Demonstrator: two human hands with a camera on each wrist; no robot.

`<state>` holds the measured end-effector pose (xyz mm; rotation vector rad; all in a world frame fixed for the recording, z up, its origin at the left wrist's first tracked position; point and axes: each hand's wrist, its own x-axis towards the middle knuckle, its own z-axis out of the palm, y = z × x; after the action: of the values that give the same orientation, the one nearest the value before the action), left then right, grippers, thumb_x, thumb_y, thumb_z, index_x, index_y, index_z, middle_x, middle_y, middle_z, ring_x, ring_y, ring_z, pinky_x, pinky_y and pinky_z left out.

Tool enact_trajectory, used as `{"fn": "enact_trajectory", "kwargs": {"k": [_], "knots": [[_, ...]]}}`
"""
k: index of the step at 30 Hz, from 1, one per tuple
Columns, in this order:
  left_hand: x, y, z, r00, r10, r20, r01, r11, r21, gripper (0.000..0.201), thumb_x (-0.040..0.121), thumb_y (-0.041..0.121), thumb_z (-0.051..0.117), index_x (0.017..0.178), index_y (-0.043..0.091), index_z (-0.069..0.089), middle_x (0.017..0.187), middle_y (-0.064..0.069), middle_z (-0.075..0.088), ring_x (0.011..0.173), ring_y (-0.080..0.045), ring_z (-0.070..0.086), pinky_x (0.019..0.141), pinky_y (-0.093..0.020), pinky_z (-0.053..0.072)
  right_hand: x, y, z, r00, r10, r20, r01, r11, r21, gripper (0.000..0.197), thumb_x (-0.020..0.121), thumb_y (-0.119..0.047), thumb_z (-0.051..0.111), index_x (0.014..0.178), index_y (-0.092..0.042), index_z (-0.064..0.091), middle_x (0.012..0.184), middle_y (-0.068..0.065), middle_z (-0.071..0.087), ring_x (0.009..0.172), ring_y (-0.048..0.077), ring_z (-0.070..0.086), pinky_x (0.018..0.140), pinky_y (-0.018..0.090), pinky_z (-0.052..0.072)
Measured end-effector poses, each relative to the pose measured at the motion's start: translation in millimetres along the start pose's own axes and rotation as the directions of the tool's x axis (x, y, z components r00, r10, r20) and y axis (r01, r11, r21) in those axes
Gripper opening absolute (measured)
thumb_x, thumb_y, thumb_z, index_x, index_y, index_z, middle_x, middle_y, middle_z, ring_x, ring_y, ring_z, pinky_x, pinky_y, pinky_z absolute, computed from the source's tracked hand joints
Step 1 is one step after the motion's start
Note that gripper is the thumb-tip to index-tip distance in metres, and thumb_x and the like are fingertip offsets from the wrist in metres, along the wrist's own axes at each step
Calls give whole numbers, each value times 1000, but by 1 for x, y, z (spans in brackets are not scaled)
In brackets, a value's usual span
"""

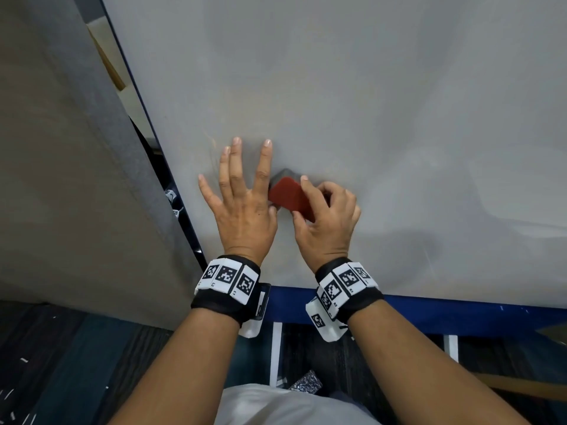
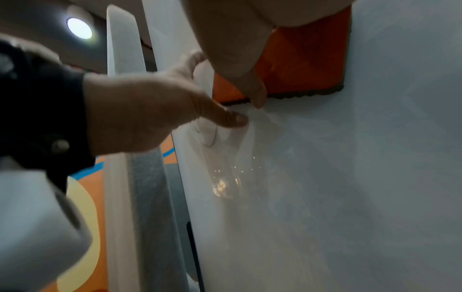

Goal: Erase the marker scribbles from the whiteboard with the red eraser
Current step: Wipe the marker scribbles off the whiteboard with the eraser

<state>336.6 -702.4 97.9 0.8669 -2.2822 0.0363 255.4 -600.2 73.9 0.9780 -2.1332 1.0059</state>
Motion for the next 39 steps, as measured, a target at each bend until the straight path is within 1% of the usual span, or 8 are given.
{"fn": "enact_trajectory", "kwargs": {"k": [6, 12, 16, 20, 23, 28, 33, 39], "knots": [[-2, -14, -1, 999, -34, -21, 33, 998, -49, 116, 70, 33, 82, 155, 32, 4, 159, -10, 0, 149, -31, 9, 112, -68, 20, 39, -18, -11, 978, 27, -206, -13, 998, 69, 59, 69, -20, 75, 127, -26, 64, 109, -2, 49, 100, 21, 45, 85, 38, 37], [-3, -21, 3, 999, -23, -43, 20, 997, -71, 108, 75, 20, 77, 156, 31, 5, 160, -12, 4, 148, -30, 11, 111, -66, 25, -5, -9, 12, 994, -99, 45, 101, 994, -31, 63, 71, -18, 82, 129, -28, 58, 106, 3, 53, 98, 23, 46, 85, 41, 35], [-3, -27, 0, 999, -32, -34, 24, 979, -201, 106, 73, 19, 79, 156, 26, 12, 159, -8, 1, 148, -31, 11, 113, -64, 24, 21, -19, 0, 995, -80, -60, 80, 997, -1, 60, 70, -18, 79, 128, -24, 64, 107, 3, 53, 99, 22, 44, 84, 42, 38], [-2, -39, 2, 970, -235, -56, 204, 922, -330, 114, 70, 27, 86, 156, 19, 12, 160, -19, 3, 149, -34, 9, 120, -54, 20, 29, -26, -3, 992, -29, -121, 34, 999, 39, 64, 71, -23, 79, 132, -25, 59, 114, -5, 48, 103, 21, 44, 86, 40, 38], [-6, -43, 7, 943, -332, -20, 301, 876, -377, 125, 66, 34, 89, 157, 12, 6, 160, -22, 0, 150, -33, 5, 123, -44, 12, 27, -27, 0, 992, 11, -126, 1, 995, 96, 67, 69, -22, 80, 129, -26, 50, 117, -2, 56, 106, 21, 46, 89, 39, 38], [-9, -39, 15, 931, -365, 17, 340, 848, -406, 128, 68, 35, 88, 156, 8, 0, 161, -19, -3, 151, -31, 1, 123, -45, 15, 22, -26, 13, 991, -82, -108, 87, 995, 43, 58, 71, -22, 78, 123, -28, 53, 114, -4, 46, 103, 23, 45, 85, 41, 37], [-7, -39, 16, 930, -367, 8, 336, 841, -425, 126, 68, 26, 89, 156, 8, 1, 161, -19, -2, 150, -32, 2, 122, -40, 11, 12, -25, 24, 976, -216, 5, 217, 976, -26, 64, 68, -14, 81, 123, -28, 54, 107, 5, 59, 99, 24, 47, 85, 39, 31], [-10, -41, 18, 933, -361, 9, 328, 838, -437, 125, 69, 35, 88, 157, 7, 3, 161, -19, -1, 151, -31, 2, 121, -36, 8, 46, -43, 10, 961, -238, -139, 241, 971, 3, 51, 73, -17, 74, 124, -21, 66, 108, 4, 56, 101, 25, 47, 85, 40, 33]]}}
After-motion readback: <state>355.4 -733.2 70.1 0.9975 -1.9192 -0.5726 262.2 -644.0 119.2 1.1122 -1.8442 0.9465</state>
